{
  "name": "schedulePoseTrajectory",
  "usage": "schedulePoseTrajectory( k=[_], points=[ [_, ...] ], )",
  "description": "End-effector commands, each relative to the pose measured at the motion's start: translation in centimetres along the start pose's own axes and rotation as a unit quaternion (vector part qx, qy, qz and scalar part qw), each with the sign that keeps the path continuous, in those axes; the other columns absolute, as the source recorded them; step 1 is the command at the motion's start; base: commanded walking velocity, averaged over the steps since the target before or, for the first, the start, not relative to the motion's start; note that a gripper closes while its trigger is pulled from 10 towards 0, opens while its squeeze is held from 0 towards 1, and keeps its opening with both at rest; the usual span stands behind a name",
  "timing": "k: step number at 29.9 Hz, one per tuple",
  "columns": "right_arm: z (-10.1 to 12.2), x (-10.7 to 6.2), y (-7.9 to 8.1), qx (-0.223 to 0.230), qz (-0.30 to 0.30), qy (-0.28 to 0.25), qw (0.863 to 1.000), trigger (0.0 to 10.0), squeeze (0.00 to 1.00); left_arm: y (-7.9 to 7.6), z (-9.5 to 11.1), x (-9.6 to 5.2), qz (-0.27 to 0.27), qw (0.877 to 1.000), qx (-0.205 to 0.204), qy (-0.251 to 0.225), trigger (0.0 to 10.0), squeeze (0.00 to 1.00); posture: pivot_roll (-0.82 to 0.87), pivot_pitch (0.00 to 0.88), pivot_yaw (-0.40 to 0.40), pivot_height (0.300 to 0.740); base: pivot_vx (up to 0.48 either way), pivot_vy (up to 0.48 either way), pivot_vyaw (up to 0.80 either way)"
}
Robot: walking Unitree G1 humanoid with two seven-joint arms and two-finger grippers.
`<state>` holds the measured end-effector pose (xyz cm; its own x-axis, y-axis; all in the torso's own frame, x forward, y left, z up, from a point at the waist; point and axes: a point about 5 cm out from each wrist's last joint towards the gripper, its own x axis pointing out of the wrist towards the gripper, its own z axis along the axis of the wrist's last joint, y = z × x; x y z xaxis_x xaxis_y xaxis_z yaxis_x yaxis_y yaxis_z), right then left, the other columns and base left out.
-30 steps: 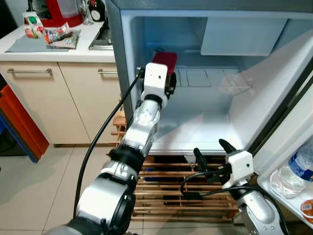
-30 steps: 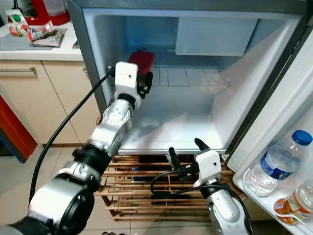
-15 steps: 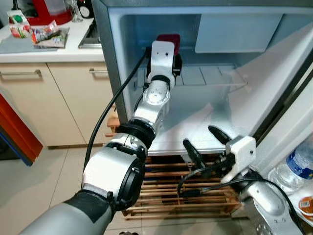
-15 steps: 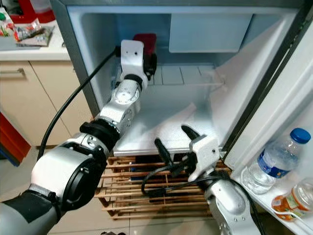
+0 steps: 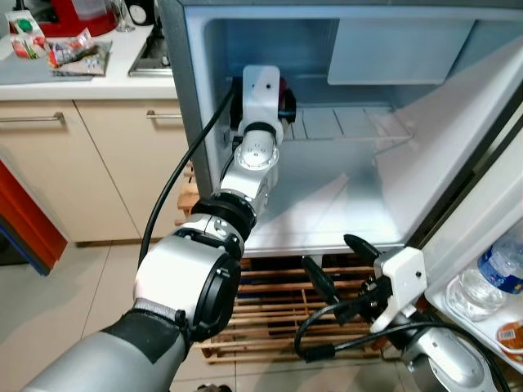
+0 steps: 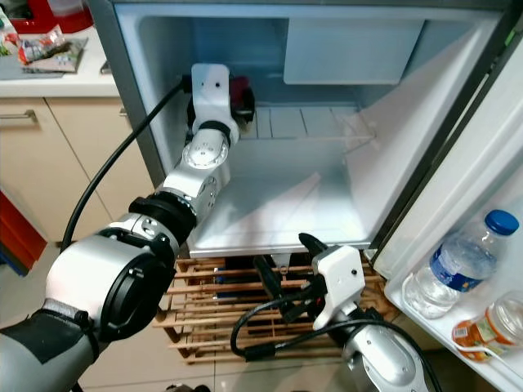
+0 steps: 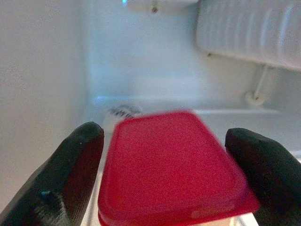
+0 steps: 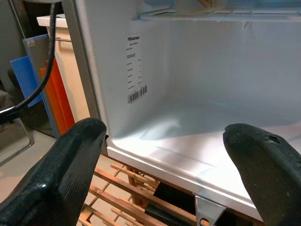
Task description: Restocking fridge
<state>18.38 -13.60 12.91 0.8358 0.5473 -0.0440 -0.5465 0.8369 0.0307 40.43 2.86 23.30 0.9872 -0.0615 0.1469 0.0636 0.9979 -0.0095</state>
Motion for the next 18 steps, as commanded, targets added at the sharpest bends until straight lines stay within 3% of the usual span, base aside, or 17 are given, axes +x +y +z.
schedulePoseTrajectory(
  k=[1,5,11,12,18],
  points=[
    [0.3,-0.1,0.1,-0.002,0.001,0.0,1.0,10.0,0.0,-0.7,1.1,0.1,-0.008,1.0,0.0,-0.019,10.0,1.0,-0.32,0.042,0.046,0.74,0.0,0.0,0.0],
    [-0.2,-0.1,0.0,0.001,-0.001,0.008,1.0,10.0,0.0,-3.3,-0.4,-1.1,-0.039,0.999,0.002,0.005,10.0,1.0,-0.31,0.041,0.046,0.74,0.0,0.0,0.0],
    [-0.5,0.3,0.0,0.006,-0.002,0.012,1.0,10.0,0.0,-3.1,-2.5,-2.1,-0.045,0.999,0.029,0.009,10.0,1.0,-0.28,0.034,0.039,0.74,0.0,0.0,0.0],
    [-0.6,0.4,0.0,0.008,-0.001,0.013,1.0,10.0,0.0,-2.8,-2.8,-2.4,-0.049,0.998,0.035,0.003,10.0,0.0,-0.27,0.027,0.038,0.74,0.0,0.0,0.0],
    [-0.8,1.2,-0.1,0.011,0.0,0.005,1.0,10.0,0.0,1.4,-3.9,-4.8,-0.059,0.995,0.064,-0.044,10.0,0.0,-0.23,0.0,0.034,0.74,0.0,0.0,0.0]
  ],
)
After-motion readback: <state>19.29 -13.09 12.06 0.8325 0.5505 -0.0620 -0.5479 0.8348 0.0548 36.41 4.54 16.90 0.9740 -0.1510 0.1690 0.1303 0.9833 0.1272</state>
